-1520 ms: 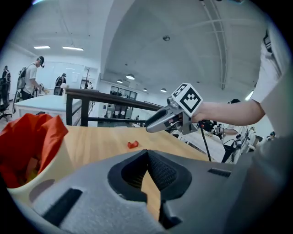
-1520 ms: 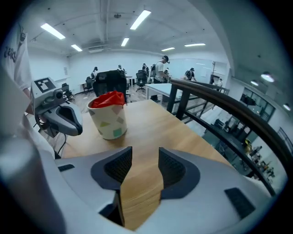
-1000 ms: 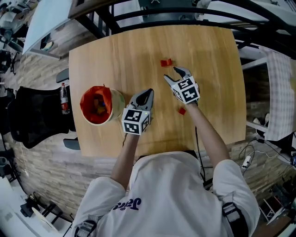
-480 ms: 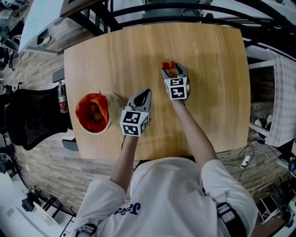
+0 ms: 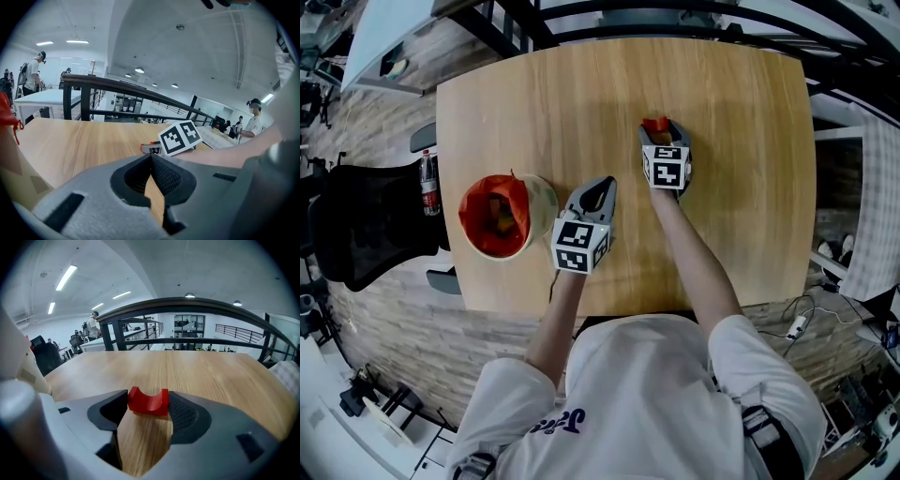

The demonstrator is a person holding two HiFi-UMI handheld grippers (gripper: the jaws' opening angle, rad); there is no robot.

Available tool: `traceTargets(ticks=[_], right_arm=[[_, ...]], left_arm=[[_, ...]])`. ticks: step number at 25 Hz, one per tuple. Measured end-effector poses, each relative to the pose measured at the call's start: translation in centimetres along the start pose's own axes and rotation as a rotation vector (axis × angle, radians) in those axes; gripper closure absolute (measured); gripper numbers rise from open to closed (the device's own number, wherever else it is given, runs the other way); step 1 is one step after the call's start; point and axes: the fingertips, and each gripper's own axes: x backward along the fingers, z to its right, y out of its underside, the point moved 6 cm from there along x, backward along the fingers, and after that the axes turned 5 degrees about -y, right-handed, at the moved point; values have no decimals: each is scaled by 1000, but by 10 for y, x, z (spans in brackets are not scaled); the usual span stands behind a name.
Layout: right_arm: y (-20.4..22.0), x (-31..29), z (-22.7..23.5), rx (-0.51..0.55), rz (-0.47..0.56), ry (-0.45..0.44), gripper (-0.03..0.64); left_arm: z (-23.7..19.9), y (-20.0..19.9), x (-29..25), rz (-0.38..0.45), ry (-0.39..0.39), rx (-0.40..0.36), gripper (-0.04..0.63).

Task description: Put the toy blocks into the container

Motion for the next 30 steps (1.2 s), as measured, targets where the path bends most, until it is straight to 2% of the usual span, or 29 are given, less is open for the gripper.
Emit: traceTargets(ticks=[15, 25, 27, 30], right_arm=[[-2, 107, -45, 33, 97, -85, 342], [-57, 199, -98, 250, 236, -247, 343], [-68, 211, -114, 296, 252, -302, 344], [-85, 221, -147, 391, 258, -435, 344]], left_arm=[[16, -2, 66, 80, 16, -32, 588], [14, -6, 123, 166, -9, -13, 588], [11, -7, 136, 189, -11, -21, 588], [4, -10, 156, 229, -34, -23, 588]])
